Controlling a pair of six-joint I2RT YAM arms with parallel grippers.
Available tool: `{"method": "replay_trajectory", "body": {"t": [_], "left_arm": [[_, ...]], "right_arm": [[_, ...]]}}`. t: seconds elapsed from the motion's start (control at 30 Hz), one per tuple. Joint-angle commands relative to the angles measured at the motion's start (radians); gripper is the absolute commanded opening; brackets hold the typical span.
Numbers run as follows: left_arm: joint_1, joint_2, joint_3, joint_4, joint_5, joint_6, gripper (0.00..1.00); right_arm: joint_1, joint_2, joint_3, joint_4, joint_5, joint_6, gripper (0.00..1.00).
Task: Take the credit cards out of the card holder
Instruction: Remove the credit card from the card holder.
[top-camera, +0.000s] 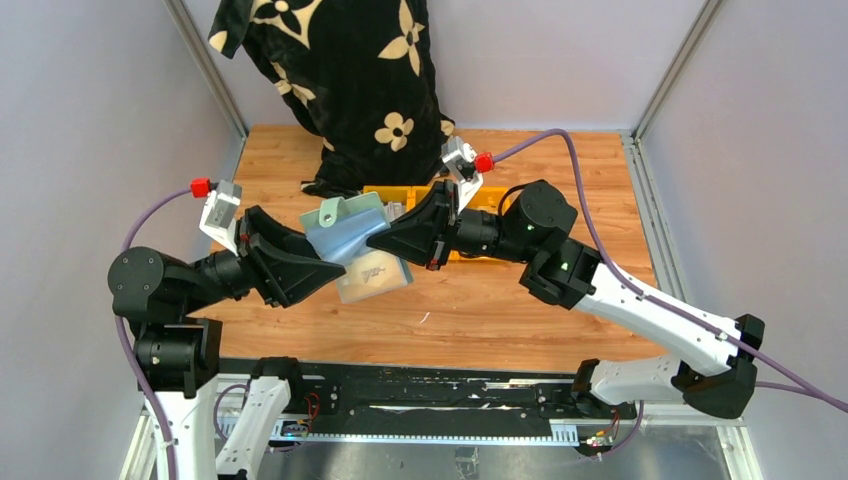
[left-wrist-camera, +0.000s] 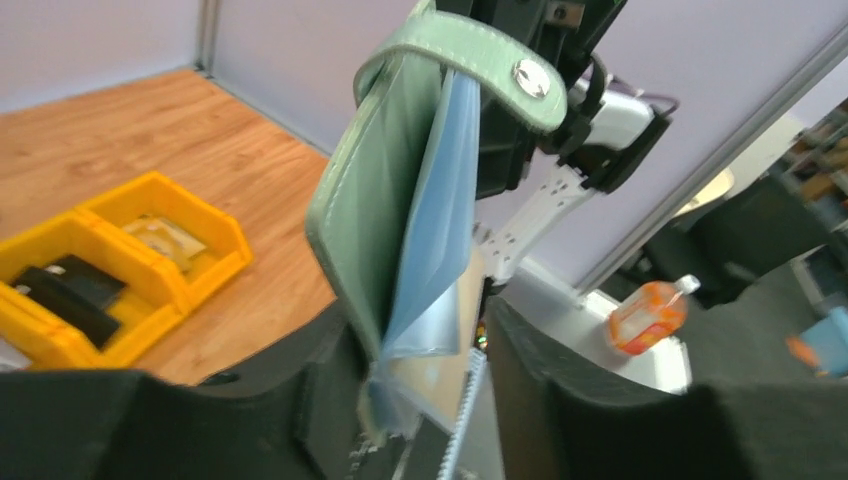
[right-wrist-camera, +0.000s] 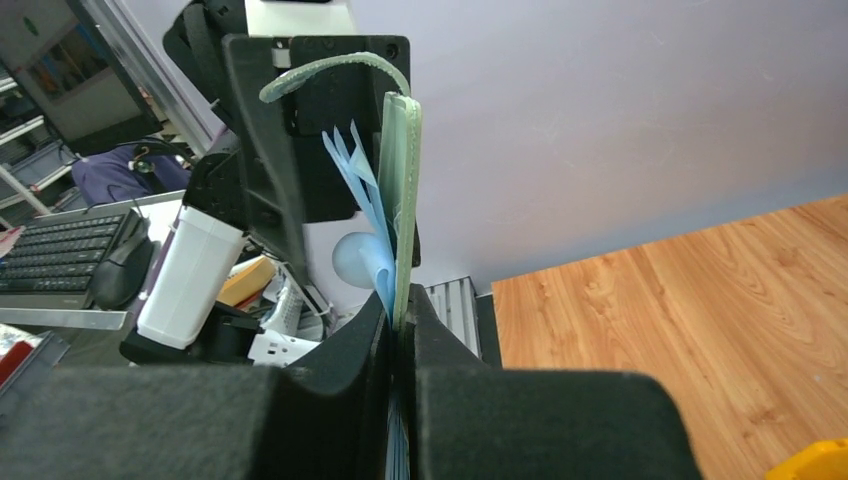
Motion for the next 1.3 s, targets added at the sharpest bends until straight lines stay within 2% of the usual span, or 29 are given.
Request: {"method": "replay_trajectory", "body": {"t": [0.0, 0.13, 0.27, 0.33, 0.37, 0.47, 0.53, 0.63, 0.77, 0.9, 1.07, 1.27], "left_arm": [[0.000, -0.014, 0.000, -0.124, -0.016, 0.162, 0.43], [-0.001, -0.016, -0.005, -0.130, -0.052, 0.181, 0.29], [-0.001, -0.023, -0.010, -0.085, -0.125, 0.127, 0.07], [-0.001, -0.026, -0.029, -0.024, -0.129, 0.047, 0.01], [-0.001, -0.025, -0.040, 0.010, -0.127, 0.001, 0.00], [0.000, -0.014, -0.069, 0.120, -0.110, -0.142, 0.00], [-0.001, -0.006, -0.089, 0.196, -0.101, -0.250, 0.00], [-0.001, 0.006, -0.111, 0.281, -0.096, -0.387, 0.00], [-0.001, 0.025, -0.103, 0.307, -0.087, -0.445, 0.00], [-0.001, 0.028, -0.093, 0.303, -0.084, -0.460, 0.00], [-0.001, 0.028, -0.078, 0.300, -0.069, -0.458, 0.00], [-0.001, 0.026, -0.069, 0.300, -0.049, -0.452, 0.00]], "right_arm": [[-0.011, 0.022, 0.064, 0.035, -0.050, 0.054, 0.04], [-0.008, 0.046, 0.074, 0.043, -0.077, 0.078, 0.04], [-0.005, 0.061, 0.073, 0.034, -0.122, 0.081, 0.06], [-0.005, 0.052, 0.057, 0.029, -0.144, 0.072, 0.19], [-0.005, 0.044, 0.045, 0.031, -0.156, 0.067, 0.29], [-0.006, 0.006, -0.014, 0.049, -0.190, 0.051, 0.45], [-0.006, -0.026, -0.061, 0.069, -0.206, 0.045, 0.51], [-0.006, -0.076, -0.135, 0.101, -0.216, 0.038, 0.56], [-0.006, -0.136, -0.199, 0.141, -0.223, 0.028, 0.59], [-0.006, -0.157, -0.203, 0.119, -0.184, 0.005, 0.57], [-0.007, -0.140, -0.160, 0.041, -0.056, -0.014, 0.52], [-0.017, -0.114, -0.147, 0.042, -0.013, 0.012, 0.51]]}}
